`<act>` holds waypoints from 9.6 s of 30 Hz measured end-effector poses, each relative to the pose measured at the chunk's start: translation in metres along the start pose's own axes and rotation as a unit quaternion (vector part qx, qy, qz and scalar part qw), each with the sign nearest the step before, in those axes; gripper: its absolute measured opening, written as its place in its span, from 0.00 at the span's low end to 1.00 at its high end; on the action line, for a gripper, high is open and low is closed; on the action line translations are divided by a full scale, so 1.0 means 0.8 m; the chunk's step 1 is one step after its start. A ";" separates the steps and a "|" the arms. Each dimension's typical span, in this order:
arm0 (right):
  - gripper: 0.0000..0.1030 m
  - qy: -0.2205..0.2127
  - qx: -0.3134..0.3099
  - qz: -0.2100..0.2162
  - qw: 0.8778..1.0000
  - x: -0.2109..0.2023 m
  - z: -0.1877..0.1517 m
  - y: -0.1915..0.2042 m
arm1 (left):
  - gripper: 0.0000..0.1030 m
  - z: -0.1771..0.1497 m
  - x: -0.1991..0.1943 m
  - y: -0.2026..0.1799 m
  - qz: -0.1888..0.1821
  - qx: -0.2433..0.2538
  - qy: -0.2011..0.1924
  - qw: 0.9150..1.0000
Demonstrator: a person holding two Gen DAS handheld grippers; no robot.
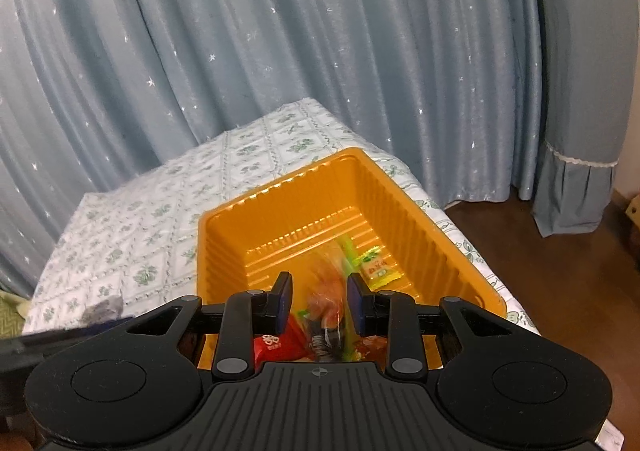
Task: Organize snacks
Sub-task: 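Open both tools to drop the snack bar and red packet into the tray, then withdraw both tools from the tray toward the remaining small candies, then grasp a small red candy with the right tool while the left tool grasps another red candy, then carry both small red candies over the orange tray, then open the left tool to drop its candy while the right tool lowers its candy into the tray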
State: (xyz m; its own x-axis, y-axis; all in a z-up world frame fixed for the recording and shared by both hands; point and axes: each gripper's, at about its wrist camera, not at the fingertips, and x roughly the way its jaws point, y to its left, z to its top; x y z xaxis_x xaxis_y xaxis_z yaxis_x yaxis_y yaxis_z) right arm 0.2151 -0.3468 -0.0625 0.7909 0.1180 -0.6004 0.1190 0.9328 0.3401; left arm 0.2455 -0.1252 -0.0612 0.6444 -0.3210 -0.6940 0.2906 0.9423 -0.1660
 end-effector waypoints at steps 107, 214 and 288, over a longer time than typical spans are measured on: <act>0.49 0.079 -0.205 0.110 0.969 0.169 -0.122 0.295 | 0.88 -0.061 -0.044 0.312 0.149 -0.038 -0.023 0.988; 0.24 0.003 -0.122 0.065 0.990 -0.136 -0.143 0.179 | 0.14 -0.106 -0.218 0.091 0.078 -0.043 -0.048 0.995; 0.24 -0.010 -0.027 -0.038 0.999 -0.027 -0.004 -0.025 | 0.33 0.010 0.010 -0.050 -0.033 0.030 -0.004 0.999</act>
State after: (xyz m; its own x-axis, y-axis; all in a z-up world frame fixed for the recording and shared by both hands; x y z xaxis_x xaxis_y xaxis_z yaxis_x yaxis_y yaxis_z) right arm 0.1935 -0.3667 -0.0582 0.7921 0.0397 -0.6091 0.1472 0.9560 0.2538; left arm 0.2445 -0.1660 -0.0543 0.6279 -0.3834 -0.6773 0.3747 0.9117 -0.1686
